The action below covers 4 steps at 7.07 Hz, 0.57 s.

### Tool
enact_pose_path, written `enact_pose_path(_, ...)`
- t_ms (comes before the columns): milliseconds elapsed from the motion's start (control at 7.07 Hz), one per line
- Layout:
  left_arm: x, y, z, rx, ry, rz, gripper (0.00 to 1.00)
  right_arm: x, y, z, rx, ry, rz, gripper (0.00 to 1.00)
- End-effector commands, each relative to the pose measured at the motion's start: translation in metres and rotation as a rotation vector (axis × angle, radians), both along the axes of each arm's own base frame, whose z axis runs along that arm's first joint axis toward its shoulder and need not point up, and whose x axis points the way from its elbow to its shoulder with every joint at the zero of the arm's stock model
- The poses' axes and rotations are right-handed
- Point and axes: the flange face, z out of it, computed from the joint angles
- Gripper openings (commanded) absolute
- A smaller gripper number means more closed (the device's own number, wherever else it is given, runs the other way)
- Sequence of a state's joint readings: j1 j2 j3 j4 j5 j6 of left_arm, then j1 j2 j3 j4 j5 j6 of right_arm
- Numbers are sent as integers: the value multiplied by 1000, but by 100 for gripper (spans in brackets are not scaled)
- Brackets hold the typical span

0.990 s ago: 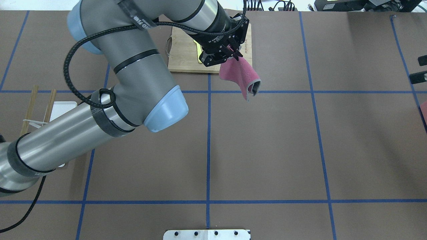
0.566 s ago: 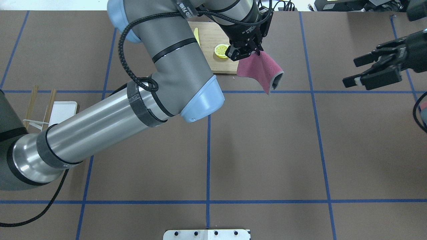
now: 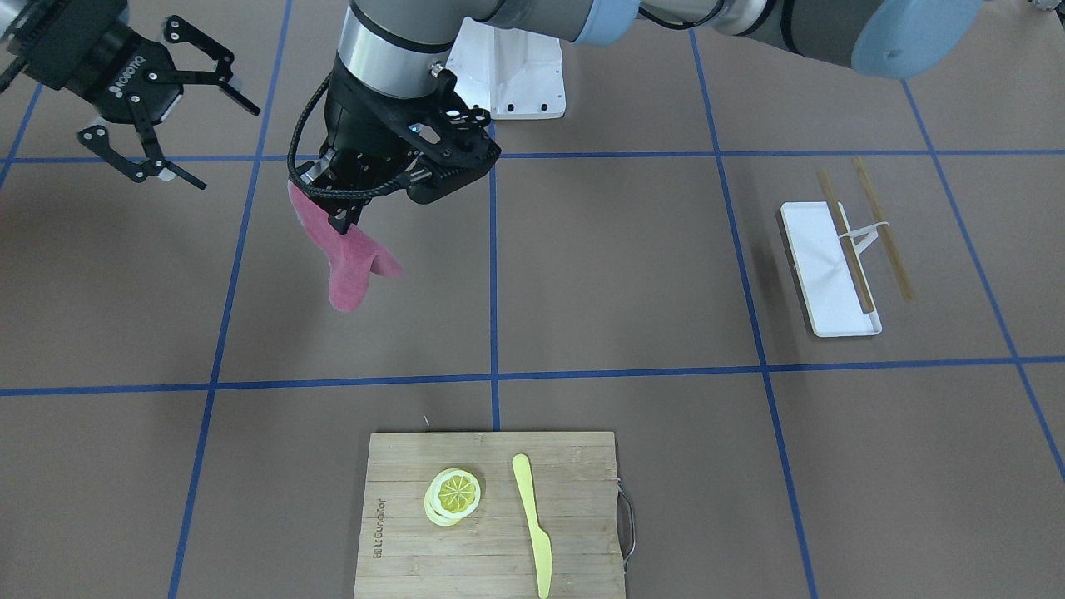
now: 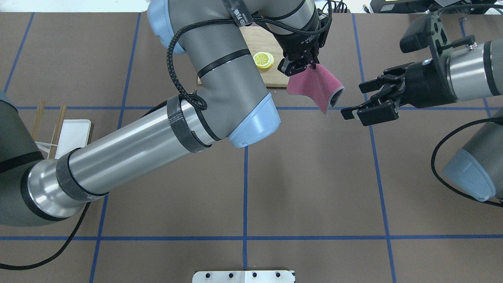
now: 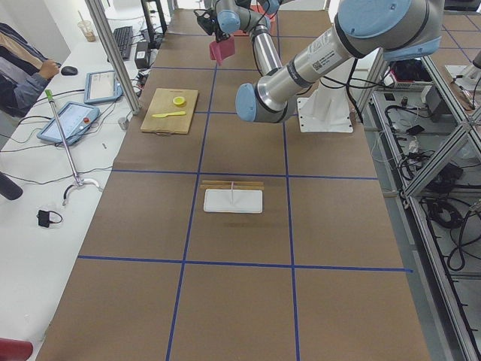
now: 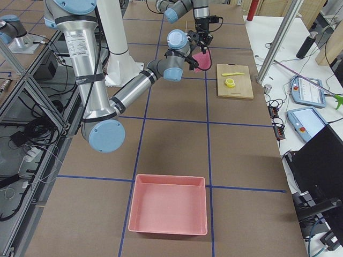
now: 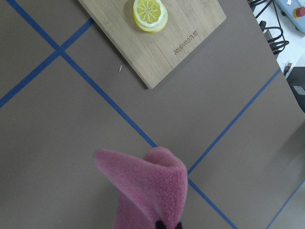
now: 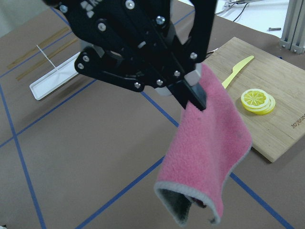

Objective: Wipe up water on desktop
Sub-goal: 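Move the right gripper toward the cloth while the left gripper holds it up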

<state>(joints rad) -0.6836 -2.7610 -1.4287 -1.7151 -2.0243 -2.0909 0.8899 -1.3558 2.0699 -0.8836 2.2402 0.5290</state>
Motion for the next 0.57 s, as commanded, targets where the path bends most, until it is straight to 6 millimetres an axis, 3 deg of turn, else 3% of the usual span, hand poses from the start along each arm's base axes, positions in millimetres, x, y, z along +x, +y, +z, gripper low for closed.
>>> enact_pose_path(0, -21, 14, -9, -8, -7, -2, 0, -15, 0, 3, -6, 8, 7, 98)
enact_pose_path(424, -39, 30, -6, 4, 6, -2, 0, -12, 2, 0, -2, 4, 19, 97)
